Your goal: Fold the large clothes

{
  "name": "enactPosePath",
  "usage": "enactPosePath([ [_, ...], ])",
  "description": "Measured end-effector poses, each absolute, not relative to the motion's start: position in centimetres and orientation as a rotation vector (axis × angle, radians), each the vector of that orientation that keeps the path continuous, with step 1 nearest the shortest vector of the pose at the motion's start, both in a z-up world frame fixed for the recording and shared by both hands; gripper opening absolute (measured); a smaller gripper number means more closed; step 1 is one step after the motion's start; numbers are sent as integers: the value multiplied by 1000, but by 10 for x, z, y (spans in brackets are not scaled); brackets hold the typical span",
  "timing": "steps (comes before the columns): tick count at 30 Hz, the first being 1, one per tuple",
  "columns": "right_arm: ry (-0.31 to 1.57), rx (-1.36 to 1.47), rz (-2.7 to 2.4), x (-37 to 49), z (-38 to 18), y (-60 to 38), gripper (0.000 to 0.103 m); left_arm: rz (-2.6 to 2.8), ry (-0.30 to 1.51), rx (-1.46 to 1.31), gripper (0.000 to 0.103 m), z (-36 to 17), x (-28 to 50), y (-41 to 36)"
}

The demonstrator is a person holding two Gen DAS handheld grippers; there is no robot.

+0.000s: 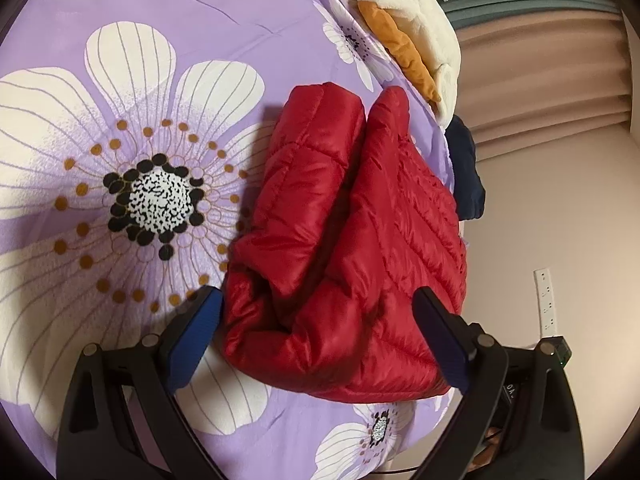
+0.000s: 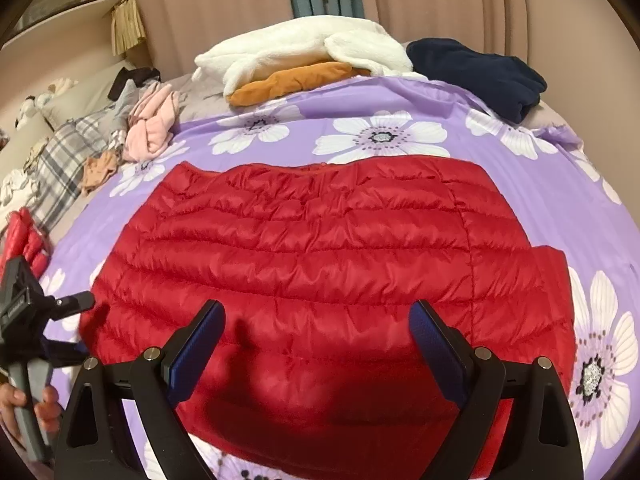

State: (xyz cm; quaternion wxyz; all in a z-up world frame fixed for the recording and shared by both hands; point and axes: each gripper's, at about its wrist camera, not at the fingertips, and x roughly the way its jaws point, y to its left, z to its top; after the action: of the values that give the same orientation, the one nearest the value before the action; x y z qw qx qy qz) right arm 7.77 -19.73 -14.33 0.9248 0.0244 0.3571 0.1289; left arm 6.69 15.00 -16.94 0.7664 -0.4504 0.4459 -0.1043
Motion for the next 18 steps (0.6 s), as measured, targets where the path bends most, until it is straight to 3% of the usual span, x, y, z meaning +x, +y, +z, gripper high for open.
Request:
enactPosePath([
  [18,696,-41,344,99,-143,-172,93,-285,1020,-947,102,-174,104,141],
])
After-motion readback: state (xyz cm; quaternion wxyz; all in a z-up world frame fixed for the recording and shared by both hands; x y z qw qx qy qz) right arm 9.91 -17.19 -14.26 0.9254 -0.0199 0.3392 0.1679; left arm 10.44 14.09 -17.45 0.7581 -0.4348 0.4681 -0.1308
